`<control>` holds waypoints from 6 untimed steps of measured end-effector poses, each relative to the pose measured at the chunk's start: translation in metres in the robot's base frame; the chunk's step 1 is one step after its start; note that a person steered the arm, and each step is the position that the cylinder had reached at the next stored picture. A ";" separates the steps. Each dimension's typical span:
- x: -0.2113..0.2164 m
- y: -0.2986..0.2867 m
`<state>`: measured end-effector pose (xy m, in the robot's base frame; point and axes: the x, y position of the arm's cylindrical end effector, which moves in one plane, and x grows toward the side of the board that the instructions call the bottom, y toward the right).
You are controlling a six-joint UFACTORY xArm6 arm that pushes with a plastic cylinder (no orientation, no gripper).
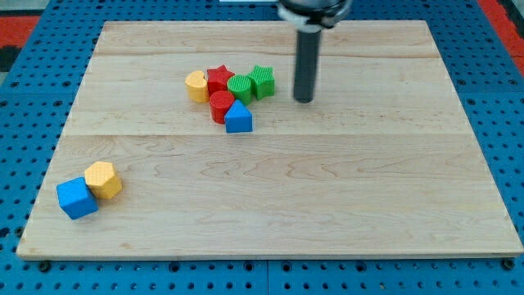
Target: Push the yellow heart away from group of blocks
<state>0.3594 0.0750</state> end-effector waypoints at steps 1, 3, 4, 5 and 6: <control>-0.010 -0.048; -0.007 -0.228; -0.007 -0.219; -0.029 -0.132; -0.073 -0.138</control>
